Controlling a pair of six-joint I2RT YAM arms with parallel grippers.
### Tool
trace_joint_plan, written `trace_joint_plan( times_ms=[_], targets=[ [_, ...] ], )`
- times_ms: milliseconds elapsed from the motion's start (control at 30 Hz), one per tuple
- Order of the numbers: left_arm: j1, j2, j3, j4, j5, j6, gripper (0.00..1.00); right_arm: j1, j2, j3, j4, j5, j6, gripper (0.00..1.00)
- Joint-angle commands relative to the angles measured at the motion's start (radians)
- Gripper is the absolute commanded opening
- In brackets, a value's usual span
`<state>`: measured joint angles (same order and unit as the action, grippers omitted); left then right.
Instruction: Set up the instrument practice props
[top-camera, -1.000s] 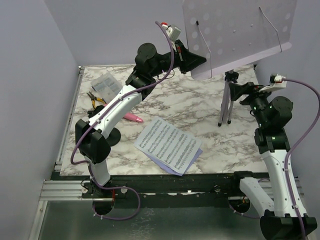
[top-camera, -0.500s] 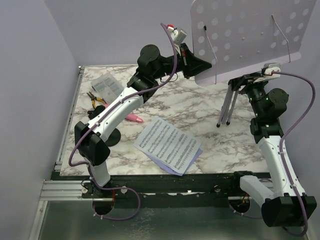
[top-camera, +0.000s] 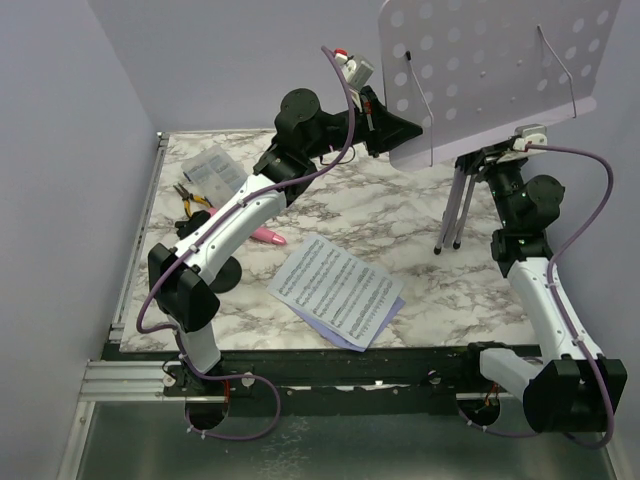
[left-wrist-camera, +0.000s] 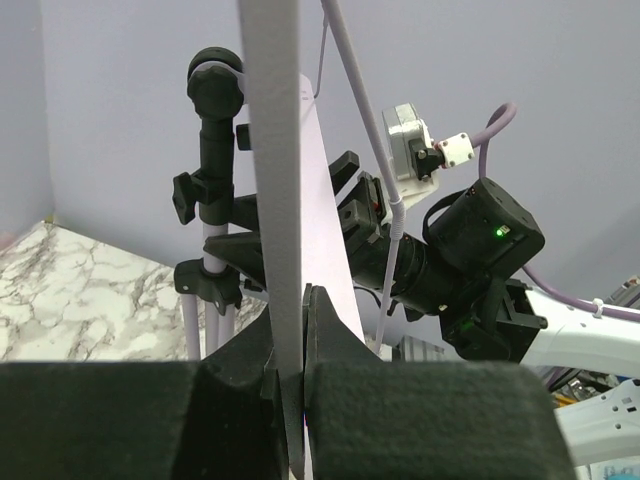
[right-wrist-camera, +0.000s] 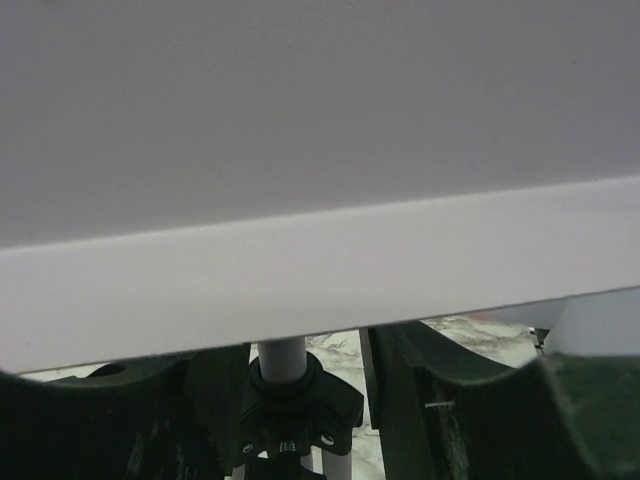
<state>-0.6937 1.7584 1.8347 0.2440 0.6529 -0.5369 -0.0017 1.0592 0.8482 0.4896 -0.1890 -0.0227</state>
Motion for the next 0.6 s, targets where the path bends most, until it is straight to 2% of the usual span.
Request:
trace_joint_plan(
  times_ms=[0,100,267,433,567],
  targets=[
    [-0.034,-0.068,0.023,-0.002,0.137,-0.041,0.00,0.001,0.021,0.040,0.073,0.015,-0.074,0.52],
    [-0.033,-0.064,0.027,-0.003,0.140,-0.044,0.00,0.002,0.021,-0.002,0.144,0.026,-0.098,0.54],
    [-0.037,-0.057,0.033,-0.003,0.147,-0.050,0.00,0.001,0.032,-0.065,0.311,-0.072,-0.133,0.53],
    [-0.038,-0.050,0.041,-0.016,0.154,-0.051,0.00,0.001,0.090,-0.009,0.286,-0.074,-0.138,0.50],
    [-0.040,-0.052,0.038,-0.022,0.161,-0.048,0.00,0.002,0.118,0.021,0.276,-0.092,-0.124,0.41]
  ],
)
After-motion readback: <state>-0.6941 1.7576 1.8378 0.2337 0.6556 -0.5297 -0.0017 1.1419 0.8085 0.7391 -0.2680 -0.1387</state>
